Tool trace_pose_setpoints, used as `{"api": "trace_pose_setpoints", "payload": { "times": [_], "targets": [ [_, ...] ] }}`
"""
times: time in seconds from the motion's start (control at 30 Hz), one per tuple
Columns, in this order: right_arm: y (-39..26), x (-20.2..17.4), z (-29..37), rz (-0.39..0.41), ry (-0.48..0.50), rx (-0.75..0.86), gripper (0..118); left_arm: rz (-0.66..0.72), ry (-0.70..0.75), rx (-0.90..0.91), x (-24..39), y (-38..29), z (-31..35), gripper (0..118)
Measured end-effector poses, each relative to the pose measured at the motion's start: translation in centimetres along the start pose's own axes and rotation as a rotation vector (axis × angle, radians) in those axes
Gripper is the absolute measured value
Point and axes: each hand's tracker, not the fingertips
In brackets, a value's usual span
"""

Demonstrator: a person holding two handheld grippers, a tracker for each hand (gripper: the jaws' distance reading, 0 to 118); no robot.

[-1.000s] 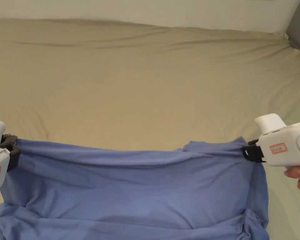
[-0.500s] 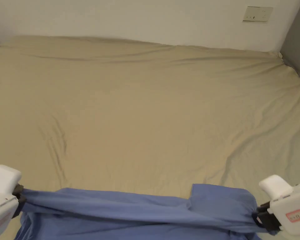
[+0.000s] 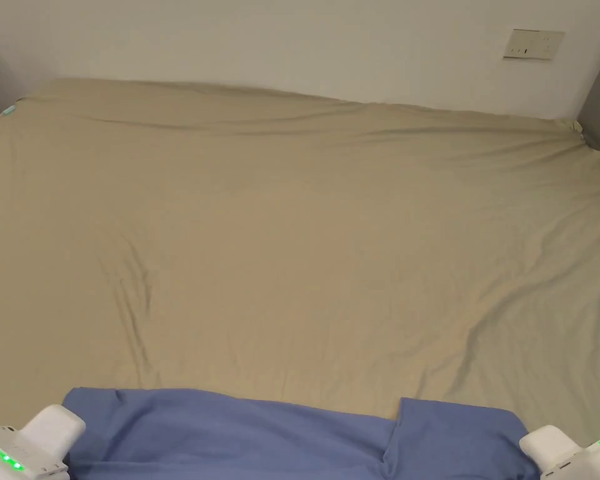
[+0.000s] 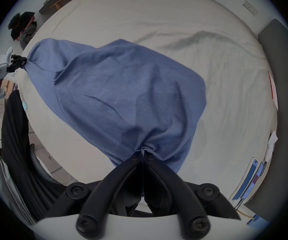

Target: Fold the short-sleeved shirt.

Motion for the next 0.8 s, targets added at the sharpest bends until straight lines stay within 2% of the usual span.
{"api": "trace_pose_setpoints", "payload": {
  "times": [0.17,0.23,0.27,0.3,0.33,0.37,0.4,0.47,0.5,0.57,0.7,0.8],
  "targets": [
    [0.2,-1.0,-2.6,0.056,-0.025,-0.020,5,-0.002,-0.019,-0.020,0.5,0.1,-3.0,2],
    [0.5,-0.9,-2.3,0.035,-0.023,-0.019,11,0.014,-0.024,-0.014,0.1,0.4,-2.6,12],
    [0.5,-0.7,-1.8,0.030,-0.020,-0.020,24,0.025,-0.022,-0.009,-0.2,0.4,-2.3,29],
    [0.6,-0.5,-1.2,0.030,-0.027,-0.012,43,0.035,-0.014,-0.007,-0.3,-0.1,-2.2,50],
    [0.6,-0.9,-0.2,0.033,-0.032,-0.002,65,0.048,0.046,-0.007,-0.5,-0.1,-1.8,71],
    [0.8,-0.8,0.7,0.030,-0.040,0.011,94,0.052,0.082,-0.005,-1.0,-0.1,-1.3,90],
    [1.2,-0.6,1.4,0.023,-0.069,0.023,103,0.064,0.050,0.001,-1.7,0.0,-0.6,100],
    [1.8,0.3,3.7,0.044,-0.155,0.105,103,0.192,-0.019,0.098,-2.9,1.3,2.3,102],
    [2.2,0.4,5.2,0.041,-0.188,0.162,103,0.246,-0.006,0.166,-3.4,1.9,3.8,104],
    [3.1,0.1,8.6,-0.008,-0.241,0.283,103,0.300,0.019,0.301,-4.0,3.4,7.1,104],
    [4.0,-3.5,16.5,-0.068,-0.271,0.632,103,0.404,0.161,0.646,-3.4,6.6,14.8,104],
    [4.3,-7.6,21.0,-0.119,-0.310,0.838,103,0.485,0.214,0.813,-1.9,8.6,19.5,103]
  ]
}}
